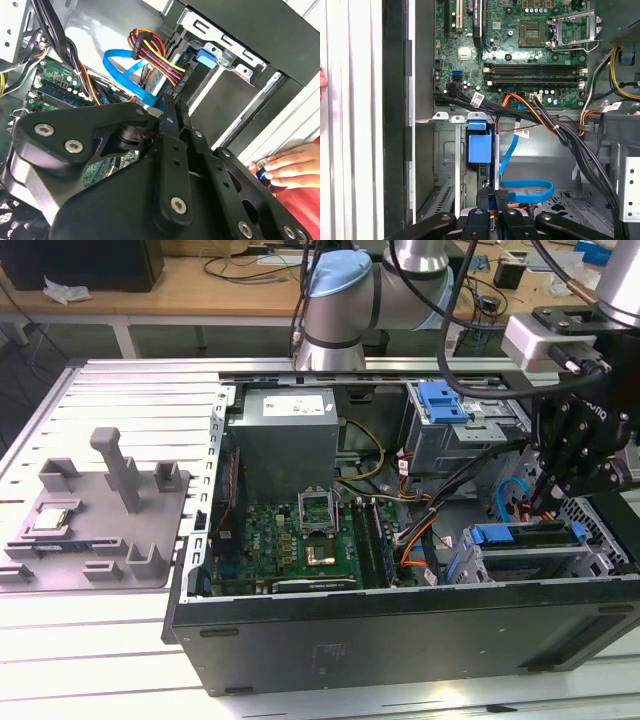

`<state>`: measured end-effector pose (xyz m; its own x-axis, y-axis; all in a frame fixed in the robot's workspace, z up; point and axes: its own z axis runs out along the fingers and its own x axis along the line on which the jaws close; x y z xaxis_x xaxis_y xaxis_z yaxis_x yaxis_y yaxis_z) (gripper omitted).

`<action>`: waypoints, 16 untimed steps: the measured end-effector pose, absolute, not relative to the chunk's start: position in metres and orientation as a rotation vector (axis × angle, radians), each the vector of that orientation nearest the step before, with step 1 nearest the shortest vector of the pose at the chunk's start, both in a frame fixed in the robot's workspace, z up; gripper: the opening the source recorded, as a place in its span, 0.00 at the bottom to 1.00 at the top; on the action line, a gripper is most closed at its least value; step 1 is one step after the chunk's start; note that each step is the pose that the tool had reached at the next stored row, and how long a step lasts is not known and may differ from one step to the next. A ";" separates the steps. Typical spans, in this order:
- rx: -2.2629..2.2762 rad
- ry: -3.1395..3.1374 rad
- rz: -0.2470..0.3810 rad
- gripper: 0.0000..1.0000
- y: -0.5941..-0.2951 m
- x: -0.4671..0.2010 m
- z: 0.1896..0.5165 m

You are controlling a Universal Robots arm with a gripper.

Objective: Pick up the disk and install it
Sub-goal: 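Insert the second disk wire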

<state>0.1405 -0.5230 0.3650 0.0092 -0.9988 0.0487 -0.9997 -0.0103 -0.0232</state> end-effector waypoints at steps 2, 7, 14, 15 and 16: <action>2.230 -2.201 0.064 0.16 -0.524 0.140 0.365; 2.232 -2.199 0.064 0.16 -0.525 0.141 0.365; 2.232 -2.199 0.064 0.16 -0.529 0.142 0.365; 2.232 -2.199 0.064 0.16 -0.529 0.142 0.365; 2.232 -2.200 0.063 0.16 -0.530 0.142 0.365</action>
<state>0.1419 -0.5295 0.3649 0.0144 -0.9993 0.0335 -0.9996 -0.0151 -0.0234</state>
